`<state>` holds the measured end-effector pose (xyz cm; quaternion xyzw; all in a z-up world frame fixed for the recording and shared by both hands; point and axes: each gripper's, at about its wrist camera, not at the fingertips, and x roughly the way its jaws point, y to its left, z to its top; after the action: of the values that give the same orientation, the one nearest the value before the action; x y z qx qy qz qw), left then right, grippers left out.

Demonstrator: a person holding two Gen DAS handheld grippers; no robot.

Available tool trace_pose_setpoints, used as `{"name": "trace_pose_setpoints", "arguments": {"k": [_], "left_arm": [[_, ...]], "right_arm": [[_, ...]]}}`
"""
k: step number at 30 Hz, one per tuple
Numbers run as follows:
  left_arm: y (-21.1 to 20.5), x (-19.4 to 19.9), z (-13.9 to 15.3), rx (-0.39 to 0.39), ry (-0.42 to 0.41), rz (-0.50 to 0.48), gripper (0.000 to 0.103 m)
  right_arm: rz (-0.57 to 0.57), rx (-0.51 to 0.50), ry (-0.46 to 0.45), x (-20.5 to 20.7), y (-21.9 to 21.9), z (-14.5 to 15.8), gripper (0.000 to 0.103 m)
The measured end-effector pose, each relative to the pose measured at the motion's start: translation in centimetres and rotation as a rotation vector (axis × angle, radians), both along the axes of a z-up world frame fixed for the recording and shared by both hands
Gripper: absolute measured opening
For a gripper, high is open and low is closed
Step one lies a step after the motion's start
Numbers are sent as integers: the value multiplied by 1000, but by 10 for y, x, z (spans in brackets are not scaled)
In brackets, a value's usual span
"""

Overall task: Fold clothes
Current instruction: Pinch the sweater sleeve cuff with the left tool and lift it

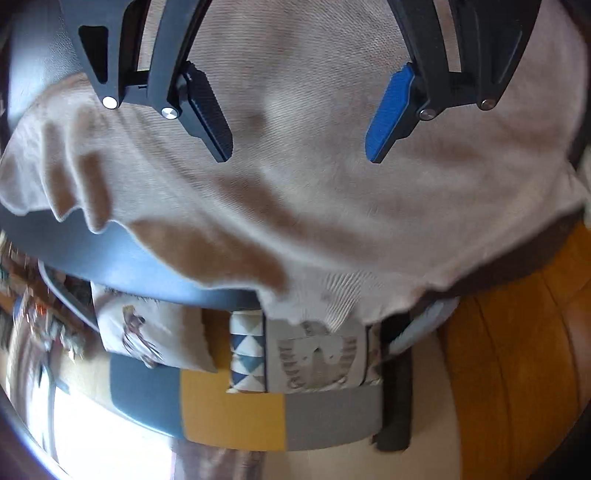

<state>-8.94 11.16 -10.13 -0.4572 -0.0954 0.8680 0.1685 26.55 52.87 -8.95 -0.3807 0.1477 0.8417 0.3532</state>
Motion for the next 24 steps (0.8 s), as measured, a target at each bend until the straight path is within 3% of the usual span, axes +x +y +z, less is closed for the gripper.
{"name": "trace_pose_setpoints", "arguments": {"k": [1,7,12,13,14,16,19,24], "left_arm": [[-3,-2,-3,-1,-16,10,93],[11,-10,-10,-47,-21,-35,93],[42,-10,-18,-230,45,-80,91],[46,-9,-19,-252,64,-91,77],[48,-7,-17,-264,91,-97,50],[55,-8,-14,-258,94,-126,23],[54,-17,3,-241,115,-140,20],[47,-43,54,-212,230,-126,20]], "right_arm": [[13,21,-35,-7,-5,-8,77],[4,-37,40,3,6,-12,82],[2,-10,17,-2,3,-11,82],[2,-13,19,-2,4,-11,82],[3,-16,21,-2,5,-10,82],[3,-18,23,-1,5,-10,82],[2,-15,20,-2,5,-10,82],[3,-15,18,0,5,-9,82]]}}
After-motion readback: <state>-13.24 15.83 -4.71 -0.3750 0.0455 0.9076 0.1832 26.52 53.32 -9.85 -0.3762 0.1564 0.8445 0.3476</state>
